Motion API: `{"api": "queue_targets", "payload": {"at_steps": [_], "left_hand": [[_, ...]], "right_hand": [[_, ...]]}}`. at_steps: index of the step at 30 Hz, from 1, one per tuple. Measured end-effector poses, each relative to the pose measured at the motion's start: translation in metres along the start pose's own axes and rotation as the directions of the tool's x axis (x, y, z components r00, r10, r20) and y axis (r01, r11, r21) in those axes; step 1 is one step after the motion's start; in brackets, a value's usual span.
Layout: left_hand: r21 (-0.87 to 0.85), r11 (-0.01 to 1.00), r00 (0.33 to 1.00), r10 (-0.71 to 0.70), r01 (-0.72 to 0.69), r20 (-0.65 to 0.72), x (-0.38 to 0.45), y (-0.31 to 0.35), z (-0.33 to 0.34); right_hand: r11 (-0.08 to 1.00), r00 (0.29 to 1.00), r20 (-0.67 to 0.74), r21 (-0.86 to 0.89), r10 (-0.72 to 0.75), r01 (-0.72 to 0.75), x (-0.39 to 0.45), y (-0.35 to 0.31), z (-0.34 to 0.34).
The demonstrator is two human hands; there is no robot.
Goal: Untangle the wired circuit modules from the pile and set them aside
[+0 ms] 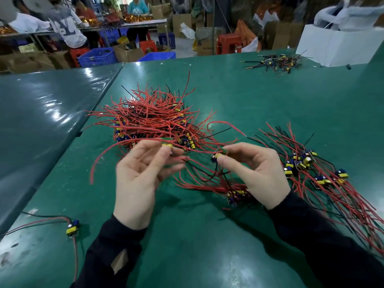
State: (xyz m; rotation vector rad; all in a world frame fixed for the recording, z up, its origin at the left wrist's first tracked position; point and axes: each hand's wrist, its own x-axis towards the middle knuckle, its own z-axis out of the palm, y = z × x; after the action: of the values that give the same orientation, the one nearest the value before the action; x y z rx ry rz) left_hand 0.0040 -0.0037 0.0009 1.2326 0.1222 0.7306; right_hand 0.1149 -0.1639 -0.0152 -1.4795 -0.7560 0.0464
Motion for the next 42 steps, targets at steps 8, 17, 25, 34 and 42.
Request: {"api": "queue_targets", "payload": {"at_steps": [8,17,25,34,42], "left_hand": [[-0.121,0.966,0.922,0.175,-0.229,-0.347,-0.004,0.022,-0.001],[0.316,0.947,0.96,-0.137,0.054,0.244,-0.001,0.048,0.01],[0.744,0.588,0.939,0.083,-0.318,0.335,-0.003,-0.012,0.024],[0.744,0.381,0.828,0.122,-0.548,0.548,-0.011,-0.026,0.011],[0.732,0.473,0.869,0.321,-0.491,0.375,-0.006,-0.025,0.007]], "right_hand": [[0.891,0.999,0.016,-0.453,0.047,-0.034,-0.004,0.011,-0.001],[0.854,0.987,-0.087,-0.515,-0.135,0.071,-0.002,0.002,-0.006],[0.99,0.99,0.136,-0.136,-0.025,0.043,-0.008,-0.003,0.005],[0.982,0.968,0.185,0.039,0.172,-0.182,-0.007,0.007,0.009],[0.993,0.991,0.137,-0.114,0.002,0.014,-0.006,0.007,0.006]]}}
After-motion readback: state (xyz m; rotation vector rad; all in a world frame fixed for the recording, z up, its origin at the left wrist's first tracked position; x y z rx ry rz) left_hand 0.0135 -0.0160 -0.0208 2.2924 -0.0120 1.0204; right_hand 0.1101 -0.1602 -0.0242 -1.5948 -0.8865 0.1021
